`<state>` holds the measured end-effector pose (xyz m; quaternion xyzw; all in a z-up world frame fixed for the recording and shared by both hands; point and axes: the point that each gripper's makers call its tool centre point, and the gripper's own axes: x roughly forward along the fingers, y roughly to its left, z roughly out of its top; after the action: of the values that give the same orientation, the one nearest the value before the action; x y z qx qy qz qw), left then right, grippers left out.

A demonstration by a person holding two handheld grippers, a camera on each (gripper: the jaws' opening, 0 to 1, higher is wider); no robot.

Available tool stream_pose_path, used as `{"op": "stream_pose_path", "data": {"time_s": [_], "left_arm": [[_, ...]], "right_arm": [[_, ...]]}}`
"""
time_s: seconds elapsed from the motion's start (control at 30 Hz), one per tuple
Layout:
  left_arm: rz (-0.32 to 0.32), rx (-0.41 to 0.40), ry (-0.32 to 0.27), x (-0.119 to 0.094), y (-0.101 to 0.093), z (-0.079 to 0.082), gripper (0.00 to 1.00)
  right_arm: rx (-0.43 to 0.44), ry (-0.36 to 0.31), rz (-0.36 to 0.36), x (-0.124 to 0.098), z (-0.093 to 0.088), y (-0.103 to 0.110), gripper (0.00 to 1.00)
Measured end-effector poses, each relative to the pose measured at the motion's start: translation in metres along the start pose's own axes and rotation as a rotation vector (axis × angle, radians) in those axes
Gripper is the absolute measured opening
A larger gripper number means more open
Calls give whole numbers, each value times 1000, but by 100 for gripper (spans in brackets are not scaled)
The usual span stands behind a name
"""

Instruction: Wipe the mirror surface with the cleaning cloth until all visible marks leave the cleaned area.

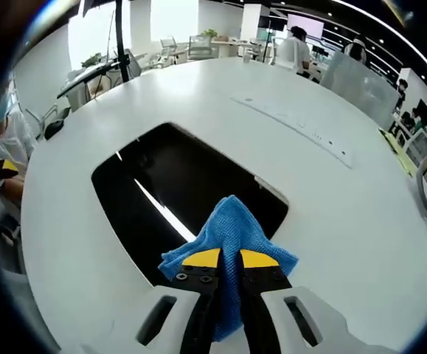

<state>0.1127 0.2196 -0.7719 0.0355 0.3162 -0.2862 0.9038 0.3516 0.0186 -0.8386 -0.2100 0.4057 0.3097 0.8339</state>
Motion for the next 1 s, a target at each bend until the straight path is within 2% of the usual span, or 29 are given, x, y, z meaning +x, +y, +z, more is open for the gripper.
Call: {"op": "stream_pose_path", "data": {"time_s": [0.5,1.0], "left_arm": [[6,3,1,-1,3,1,90],[7,5,5,-1,7,1,90]], "right_arm": [[-8,8,-8,24,5,-24,4],[-5,12,-16,31,11,-30,4]]}}
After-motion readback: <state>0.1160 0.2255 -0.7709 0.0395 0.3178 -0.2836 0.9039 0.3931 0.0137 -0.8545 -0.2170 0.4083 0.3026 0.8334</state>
